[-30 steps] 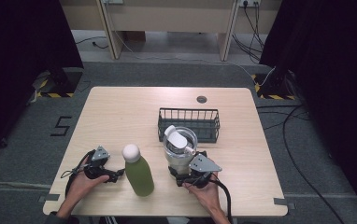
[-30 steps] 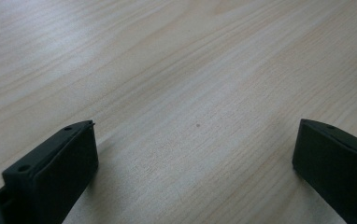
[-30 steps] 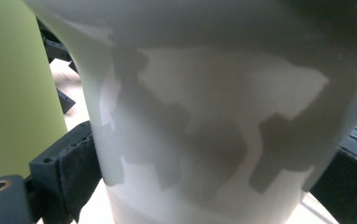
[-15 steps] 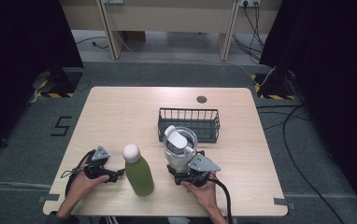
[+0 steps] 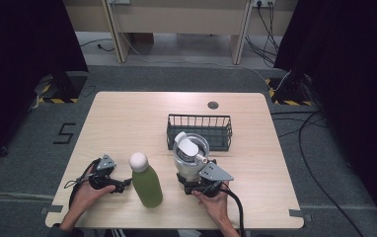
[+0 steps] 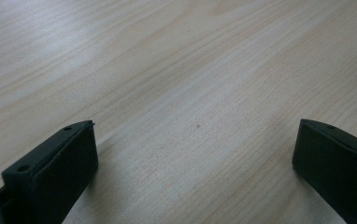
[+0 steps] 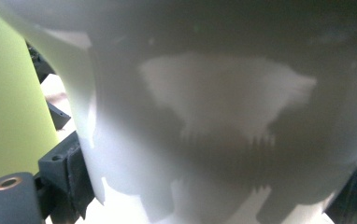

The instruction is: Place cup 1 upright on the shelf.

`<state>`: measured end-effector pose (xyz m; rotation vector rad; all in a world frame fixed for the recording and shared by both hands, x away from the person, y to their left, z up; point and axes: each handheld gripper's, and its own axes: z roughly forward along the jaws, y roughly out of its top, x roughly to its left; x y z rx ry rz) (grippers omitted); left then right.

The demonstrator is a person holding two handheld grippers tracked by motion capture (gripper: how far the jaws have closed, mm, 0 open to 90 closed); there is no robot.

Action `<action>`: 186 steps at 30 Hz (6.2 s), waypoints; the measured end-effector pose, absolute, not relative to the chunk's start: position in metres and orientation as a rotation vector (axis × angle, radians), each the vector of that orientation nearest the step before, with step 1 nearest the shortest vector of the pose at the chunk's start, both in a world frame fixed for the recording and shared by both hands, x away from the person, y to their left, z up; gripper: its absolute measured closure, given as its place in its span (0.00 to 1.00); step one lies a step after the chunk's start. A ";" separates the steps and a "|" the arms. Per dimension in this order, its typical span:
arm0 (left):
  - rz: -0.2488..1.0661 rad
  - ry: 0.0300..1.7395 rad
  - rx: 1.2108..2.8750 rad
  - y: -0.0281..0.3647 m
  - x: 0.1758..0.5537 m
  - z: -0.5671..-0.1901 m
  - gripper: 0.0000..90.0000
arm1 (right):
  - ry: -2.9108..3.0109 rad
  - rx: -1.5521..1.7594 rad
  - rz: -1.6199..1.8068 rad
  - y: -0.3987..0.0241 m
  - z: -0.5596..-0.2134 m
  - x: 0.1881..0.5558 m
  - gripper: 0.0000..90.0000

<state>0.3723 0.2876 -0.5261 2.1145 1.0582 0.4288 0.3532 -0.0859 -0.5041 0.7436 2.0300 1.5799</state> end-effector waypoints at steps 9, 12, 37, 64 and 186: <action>0.429 1.058 2.115 0.288 0.372 -0.526 0.00 | 2.016 0.756 1.565 -0.088 -0.501 0.354 0.11; 0.429 1.058 2.115 0.287 0.373 -0.526 0.00 | 2.013 0.757 1.562 -0.089 -0.497 0.354 0.11; 0.429 1.059 2.117 0.287 0.373 -0.526 0.00 | 1.973 0.783 1.532 -0.101 -0.473 0.357 0.11; 0.429 1.060 2.117 0.287 0.373 -0.526 0.00 | 1.944 0.795 1.472 -0.112 -0.425 0.383 0.12; 0.427 1.058 2.115 0.287 0.374 -0.526 0.00 | 1.834 1.038 1.311 -0.148 -0.447 0.496 0.11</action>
